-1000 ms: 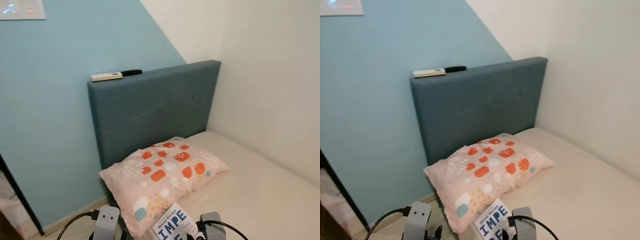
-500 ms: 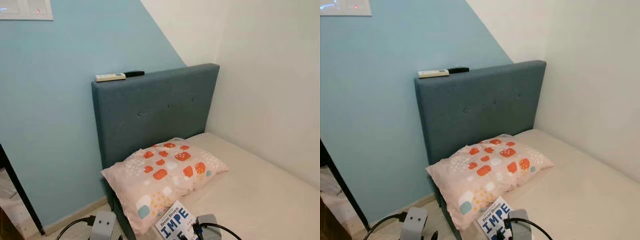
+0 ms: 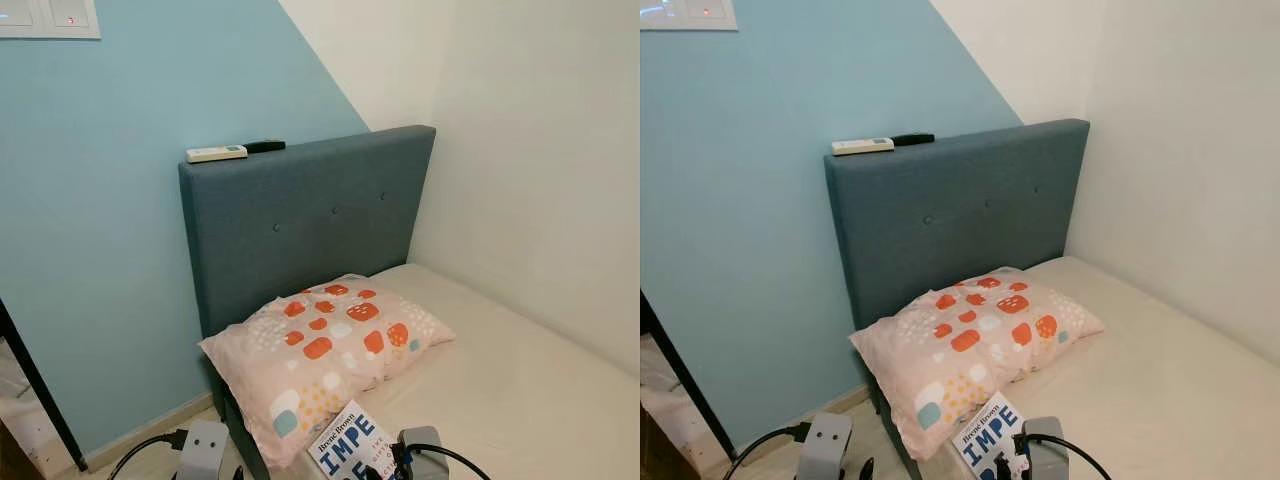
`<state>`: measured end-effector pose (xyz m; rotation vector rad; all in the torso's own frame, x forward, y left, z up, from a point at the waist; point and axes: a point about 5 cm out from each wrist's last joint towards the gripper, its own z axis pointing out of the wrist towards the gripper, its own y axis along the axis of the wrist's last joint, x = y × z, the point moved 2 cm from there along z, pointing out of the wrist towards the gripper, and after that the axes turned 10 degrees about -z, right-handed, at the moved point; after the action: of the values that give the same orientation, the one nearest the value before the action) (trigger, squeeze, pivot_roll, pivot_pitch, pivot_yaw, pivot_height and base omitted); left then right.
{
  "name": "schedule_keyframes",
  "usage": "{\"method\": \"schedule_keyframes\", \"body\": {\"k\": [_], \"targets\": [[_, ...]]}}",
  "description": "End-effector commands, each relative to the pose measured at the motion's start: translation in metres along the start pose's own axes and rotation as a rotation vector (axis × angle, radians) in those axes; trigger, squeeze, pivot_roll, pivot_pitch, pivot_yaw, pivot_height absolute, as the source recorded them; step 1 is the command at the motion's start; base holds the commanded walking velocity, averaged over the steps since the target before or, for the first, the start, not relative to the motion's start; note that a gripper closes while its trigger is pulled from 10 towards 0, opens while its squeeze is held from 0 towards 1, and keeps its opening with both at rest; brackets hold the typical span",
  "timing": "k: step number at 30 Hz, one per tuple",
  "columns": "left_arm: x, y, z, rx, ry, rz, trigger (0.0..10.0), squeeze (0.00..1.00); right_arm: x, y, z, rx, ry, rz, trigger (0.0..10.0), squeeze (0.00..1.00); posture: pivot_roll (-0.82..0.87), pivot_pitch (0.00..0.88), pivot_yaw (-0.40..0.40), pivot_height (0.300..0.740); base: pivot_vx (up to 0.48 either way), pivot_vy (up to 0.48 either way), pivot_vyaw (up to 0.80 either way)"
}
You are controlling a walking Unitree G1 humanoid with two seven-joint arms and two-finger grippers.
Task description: Clean up the room
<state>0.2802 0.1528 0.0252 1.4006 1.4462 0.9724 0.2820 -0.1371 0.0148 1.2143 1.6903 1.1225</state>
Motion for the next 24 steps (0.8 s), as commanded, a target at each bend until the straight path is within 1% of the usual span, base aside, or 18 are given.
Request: {"method": "schedule_keyframes", "body": {"k": [1, 7, 12, 14, 18, 24], "targets": [[-0.0026, -0.006, -0.0012, 0.018, -0.011, 0.004, 10.0, 0.0, -0.0023, -0.0084, -0.0046, 0.028, -0.012, 0.013, 10.0, 0.0, 0.0, 0.113, -0.041, 0.74, 0.0, 0.0, -0.8], [-0.0057, -0.0048, -0.0007, 0.011, -0.02, 0.004, 10.0, 0.0, -0.004, -0.0091, -0.0049, 0.034, -0.012, 0.015, 10.0, 0.0, 0.01, 0.117, -0.044, 0.74, 0.0, 0.0, -0.8], [-0.005, -0.0038, -0.0004, 0.009, -0.018, 0.004, 10.0, 0.0, -0.0043, -0.0087, -0.0045, 0.034, -0.015, 0.02, 10.0, 0.0, 0.01, 0.118, -0.044, 0.74, 0.0, 0.0, -0.8], [-0.0027, -0.0034, -0.0002, 0.011, -0.002, -0.029, 10.0, 0.0, -0.0035, -0.0086, -0.0036, 0.037, -0.014, 0.008, 10.0, 0.0, 0.0, 0.119, -0.043, 0.74, 0.0, 0.0, -0.8], [-0.003, -0.0025, 0.0001, 0.007, -0.005, -0.022, 10.0, 0.0, -0.0032, -0.0085, -0.0034, 0.039, -0.015, 0.028, 10.0, 0.0, 0.01, 0.118, -0.044, 0.74, 0.0, 0.0, -0.8], [-0.004, -0.0011, 0.0011, 0.0, -0.015, -0.019, 10.0, 0.0, -0.0023, -0.0084, -0.0027, 0.041, -0.007, 0.021, 10.0, 0.0, 0.01, 0.117, -0.044, 0.74, 0.0, 0.0, -0.8]]}}
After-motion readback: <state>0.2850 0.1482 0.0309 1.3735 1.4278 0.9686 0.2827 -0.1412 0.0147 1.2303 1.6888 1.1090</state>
